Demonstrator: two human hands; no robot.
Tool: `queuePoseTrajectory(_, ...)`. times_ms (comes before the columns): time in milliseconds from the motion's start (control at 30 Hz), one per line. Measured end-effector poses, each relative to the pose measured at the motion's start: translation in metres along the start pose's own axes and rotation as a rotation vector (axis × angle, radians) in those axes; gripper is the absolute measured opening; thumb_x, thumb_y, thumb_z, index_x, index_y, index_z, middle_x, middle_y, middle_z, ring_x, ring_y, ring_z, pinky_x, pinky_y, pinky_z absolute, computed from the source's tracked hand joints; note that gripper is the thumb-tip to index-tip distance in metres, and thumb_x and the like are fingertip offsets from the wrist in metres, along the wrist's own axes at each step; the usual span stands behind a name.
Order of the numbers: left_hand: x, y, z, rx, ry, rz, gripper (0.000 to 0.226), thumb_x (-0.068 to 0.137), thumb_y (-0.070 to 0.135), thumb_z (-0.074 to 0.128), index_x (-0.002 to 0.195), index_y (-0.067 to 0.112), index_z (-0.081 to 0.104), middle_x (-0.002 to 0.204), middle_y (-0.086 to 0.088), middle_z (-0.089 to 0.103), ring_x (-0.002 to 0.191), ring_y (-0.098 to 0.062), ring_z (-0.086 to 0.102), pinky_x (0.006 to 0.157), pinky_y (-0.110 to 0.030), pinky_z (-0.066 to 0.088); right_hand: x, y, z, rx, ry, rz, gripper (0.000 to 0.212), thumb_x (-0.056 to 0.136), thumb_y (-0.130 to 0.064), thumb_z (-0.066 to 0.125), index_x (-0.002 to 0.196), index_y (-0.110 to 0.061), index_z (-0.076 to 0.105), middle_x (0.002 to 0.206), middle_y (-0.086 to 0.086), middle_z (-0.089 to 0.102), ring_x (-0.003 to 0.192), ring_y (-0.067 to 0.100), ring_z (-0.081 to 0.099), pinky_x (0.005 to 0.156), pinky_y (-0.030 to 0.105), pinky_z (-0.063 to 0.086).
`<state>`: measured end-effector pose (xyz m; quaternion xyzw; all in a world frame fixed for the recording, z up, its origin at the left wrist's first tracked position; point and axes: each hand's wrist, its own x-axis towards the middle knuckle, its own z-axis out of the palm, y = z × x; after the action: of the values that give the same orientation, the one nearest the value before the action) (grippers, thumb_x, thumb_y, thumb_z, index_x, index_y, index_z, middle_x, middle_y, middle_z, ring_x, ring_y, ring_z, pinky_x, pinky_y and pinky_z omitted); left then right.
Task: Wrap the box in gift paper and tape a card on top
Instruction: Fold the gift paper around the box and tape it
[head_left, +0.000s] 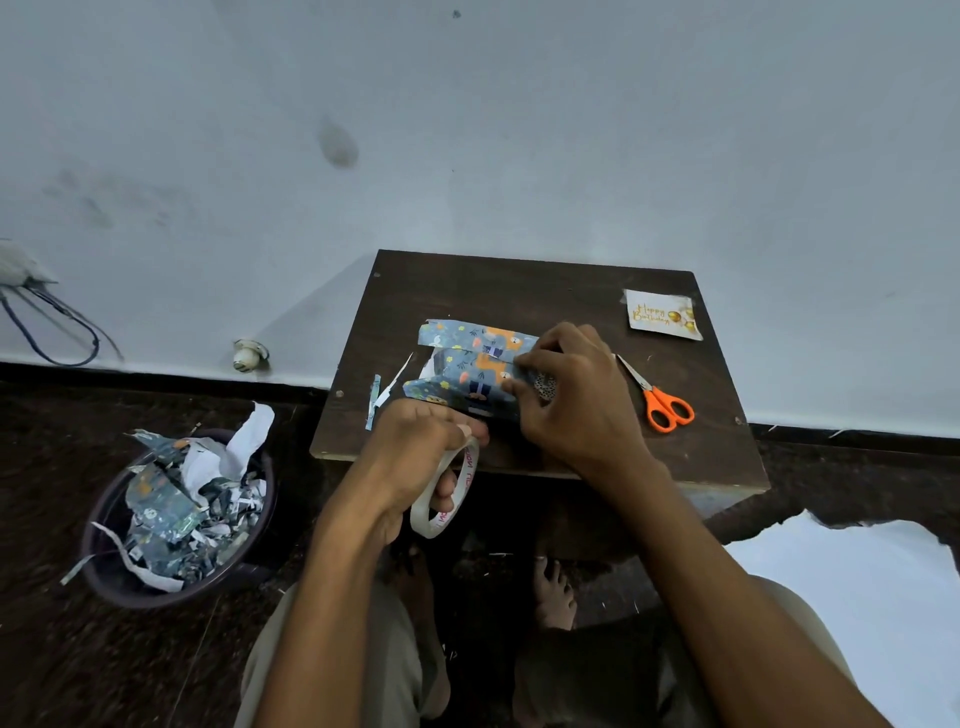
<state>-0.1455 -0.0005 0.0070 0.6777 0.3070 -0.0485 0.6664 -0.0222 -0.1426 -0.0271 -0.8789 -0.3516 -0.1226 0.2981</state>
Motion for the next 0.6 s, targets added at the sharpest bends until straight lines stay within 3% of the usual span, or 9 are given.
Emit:
queuePoseTrajectory(133, 0.0, 0.0, -0.001, -0.01, -0.005, 0.004, 0.026, 0.098, 0.002, 0.05, 0.097, 0.003, 0.076, 0.09, -0.036, 0.064, 0.037, -0.013, 0.042, 0.037, -0.023, 0.04, -0.002, 0.001, -0.003, -0.018, -0.044, -0.018, 0.036, 0.08, -0.035, 0.083, 0.105, -0.01, 0.077, 0.102, 0.003, 0.063, 0.097, 0.019, 0.053, 0.075, 0.036, 0.051)
queuePoseTrajectory(333, -0.002, 0.001, -0.001, -0.026, -0.021, 0.01, 0.026, 0.098, 0.0, 0.049, 0.101, 0.004, 0.075, 0.084, -0.022, 0.064, 0.036, -0.013, 0.041, 0.036, -0.022, 0.039, -0.005, -0.003, -0.001, -0.074, -0.032, -0.025, 0.042, 0.07, -0.027, 0.088, 0.106, -0.009, 0.076, 0.103, 0.006, 0.061, 0.097, 0.024, 0.055, 0.077, 0.037, 0.049)
queuePoseTrajectory(433, -0.005, 0.002, 0.0, -0.07, -0.052, 0.02, 0.027, 0.098, -0.002, 0.049, 0.106, 0.006, 0.073, 0.099, -0.011, 0.077, 0.037, -0.014, 0.04, 0.037, -0.021, 0.037, -0.007, -0.003, -0.001, -0.072, -0.051, -0.021, 0.049, 0.068, -0.027, 0.087, 0.112, -0.01, 0.073, 0.107, 0.006, 0.059, 0.1, 0.022, 0.052, 0.079, 0.036, 0.049)
queuePoseTrajectory(600, -0.005, 0.003, 0.0, -0.095, -0.093, 0.085, 0.026, 0.096, -0.005, 0.053, 0.111, 0.01, 0.069, 0.103, -0.008, 0.077, 0.04, -0.018, 0.042, 0.038, -0.023, 0.039, -0.016, -0.016, -0.011, 0.154, 0.134, -0.01, 0.027, 0.079, -0.013, 0.076, 0.105, -0.008, 0.076, 0.099, 0.003, 0.063, 0.093, 0.016, 0.056, 0.076, 0.024, 0.046)
